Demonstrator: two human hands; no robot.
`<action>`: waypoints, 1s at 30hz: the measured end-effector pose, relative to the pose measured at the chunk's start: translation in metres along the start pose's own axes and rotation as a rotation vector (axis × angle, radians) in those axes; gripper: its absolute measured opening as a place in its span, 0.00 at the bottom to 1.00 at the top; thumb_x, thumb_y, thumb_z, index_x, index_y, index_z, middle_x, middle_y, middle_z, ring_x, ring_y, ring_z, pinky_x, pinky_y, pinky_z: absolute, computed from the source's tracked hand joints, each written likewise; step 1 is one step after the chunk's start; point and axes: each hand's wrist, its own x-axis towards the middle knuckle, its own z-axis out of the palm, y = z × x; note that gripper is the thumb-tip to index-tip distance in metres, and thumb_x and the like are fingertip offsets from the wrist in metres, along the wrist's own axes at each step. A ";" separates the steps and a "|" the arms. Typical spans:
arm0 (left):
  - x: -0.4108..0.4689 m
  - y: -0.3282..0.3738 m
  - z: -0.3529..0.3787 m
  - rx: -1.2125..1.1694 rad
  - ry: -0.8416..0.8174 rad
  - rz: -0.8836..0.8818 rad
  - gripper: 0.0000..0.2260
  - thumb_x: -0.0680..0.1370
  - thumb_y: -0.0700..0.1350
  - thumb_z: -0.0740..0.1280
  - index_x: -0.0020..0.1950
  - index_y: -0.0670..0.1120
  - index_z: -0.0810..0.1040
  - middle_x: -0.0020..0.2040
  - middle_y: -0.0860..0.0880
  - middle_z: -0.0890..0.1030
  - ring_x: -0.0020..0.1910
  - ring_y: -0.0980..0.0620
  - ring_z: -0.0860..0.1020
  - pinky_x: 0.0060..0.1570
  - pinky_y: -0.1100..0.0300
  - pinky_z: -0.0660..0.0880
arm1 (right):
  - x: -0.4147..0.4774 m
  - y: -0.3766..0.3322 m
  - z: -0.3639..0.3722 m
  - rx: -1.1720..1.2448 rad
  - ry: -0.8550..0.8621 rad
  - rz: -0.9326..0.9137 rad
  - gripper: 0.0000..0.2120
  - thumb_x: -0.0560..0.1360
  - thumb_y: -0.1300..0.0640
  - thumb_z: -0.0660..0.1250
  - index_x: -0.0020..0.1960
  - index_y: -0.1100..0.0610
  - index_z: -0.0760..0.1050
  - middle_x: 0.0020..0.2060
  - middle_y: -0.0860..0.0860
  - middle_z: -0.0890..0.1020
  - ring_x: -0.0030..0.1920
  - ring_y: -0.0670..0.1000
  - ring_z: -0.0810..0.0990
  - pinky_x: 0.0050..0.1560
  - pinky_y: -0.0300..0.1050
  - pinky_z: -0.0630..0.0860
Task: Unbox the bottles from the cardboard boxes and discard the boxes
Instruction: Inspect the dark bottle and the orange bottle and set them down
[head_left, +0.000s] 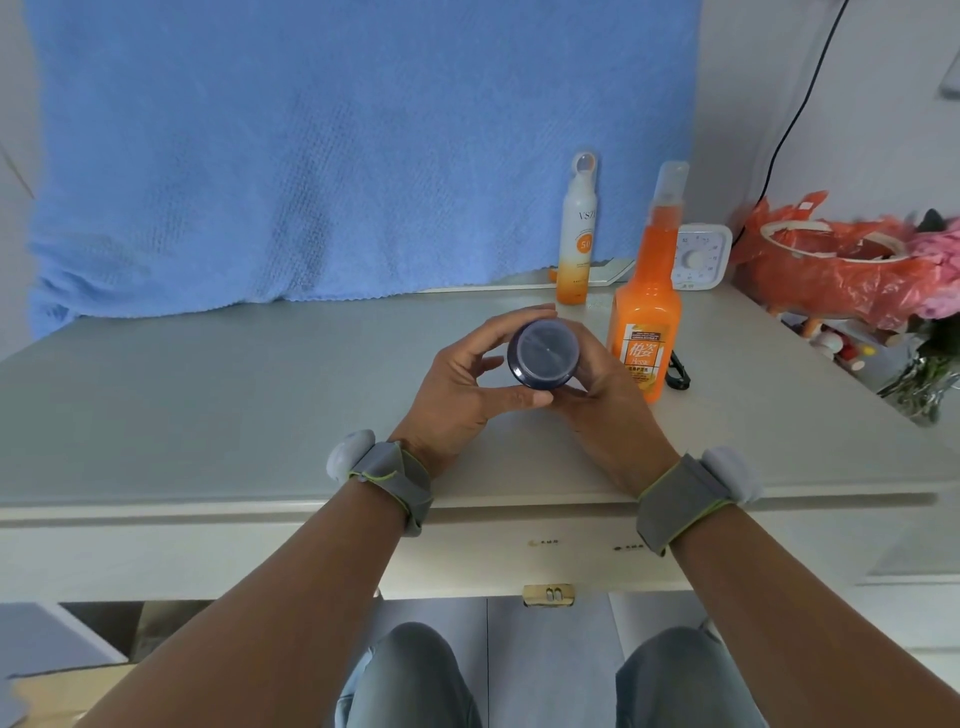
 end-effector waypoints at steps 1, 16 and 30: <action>0.000 -0.001 0.000 -0.002 -0.003 0.000 0.29 0.70 0.39 0.77 0.70 0.47 0.74 0.67 0.51 0.78 0.68 0.46 0.73 0.68 0.37 0.67 | 0.000 0.001 0.000 -0.002 -0.001 -0.005 0.23 0.75 0.71 0.67 0.68 0.58 0.70 0.61 0.55 0.78 0.63 0.52 0.75 0.60 0.39 0.77; -0.001 0.002 -0.002 -0.316 0.101 -0.188 0.20 0.81 0.52 0.61 0.70 0.44 0.74 0.62 0.43 0.81 0.60 0.39 0.80 0.63 0.40 0.74 | -0.006 -0.004 0.002 -0.032 -0.097 0.049 0.21 0.75 0.44 0.66 0.66 0.44 0.66 0.50 0.48 0.82 0.45 0.48 0.83 0.39 0.41 0.82; 0.003 0.001 -0.004 -0.568 0.200 -0.455 0.20 0.81 0.56 0.62 0.58 0.39 0.78 0.44 0.42 0.85 0.40 0.49 0.85 0.37 0.59 0.80 | -0.008 -0.015 -0.002 0.024 -0.064 0.077 0.18 0.82 0.47 0.54 0.71 0.48 0.66 0.38 0.55 0.83 0.35 0.49 0.81 0.36 0.43 0.76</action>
